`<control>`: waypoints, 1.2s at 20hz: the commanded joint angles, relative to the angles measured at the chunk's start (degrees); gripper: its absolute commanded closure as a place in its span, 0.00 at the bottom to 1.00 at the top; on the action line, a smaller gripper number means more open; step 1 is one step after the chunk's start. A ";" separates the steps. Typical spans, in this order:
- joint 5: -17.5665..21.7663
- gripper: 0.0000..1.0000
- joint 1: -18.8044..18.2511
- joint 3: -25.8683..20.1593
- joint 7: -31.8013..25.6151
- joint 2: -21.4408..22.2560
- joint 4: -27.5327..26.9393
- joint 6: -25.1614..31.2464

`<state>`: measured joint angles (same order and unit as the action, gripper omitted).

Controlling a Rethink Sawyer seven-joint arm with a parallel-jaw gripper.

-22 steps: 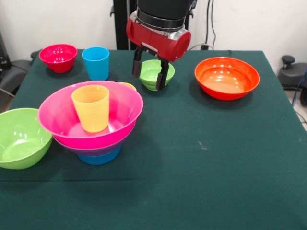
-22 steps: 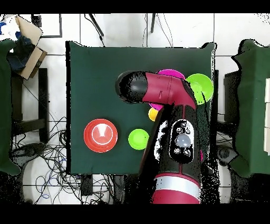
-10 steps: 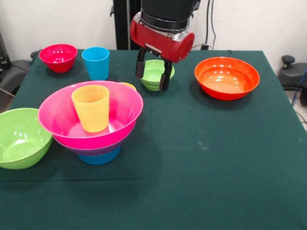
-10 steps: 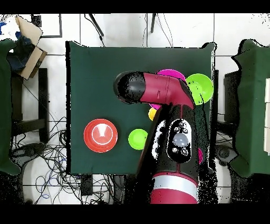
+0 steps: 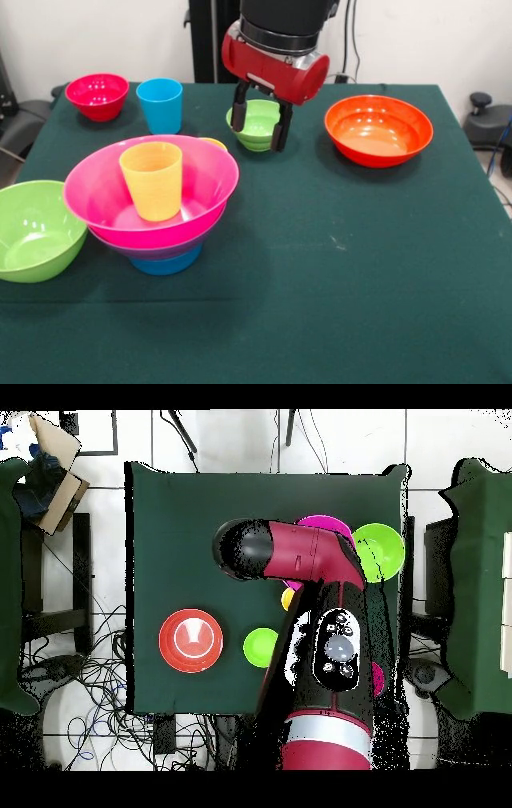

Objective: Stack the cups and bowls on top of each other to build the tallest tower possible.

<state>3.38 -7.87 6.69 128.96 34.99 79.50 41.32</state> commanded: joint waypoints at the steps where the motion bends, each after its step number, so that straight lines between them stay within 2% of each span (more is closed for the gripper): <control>1: -1.28 0.00 1.40 -3.40 7.45 -3.86 5.21 -3.44; 8: -1.48 0.00 1.46 -3.59 7.29 -3.19 7.43 -4.74; 13: -1.06 0.00 1.82 -3.53 7.69 -3.79 11.25 -9.18; 24: -0.89 0.00 5.32 -0.05 10.00 -6.59 15.89 -15.93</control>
<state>2.23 -5.03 8.08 128.97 33.46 88.65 28.95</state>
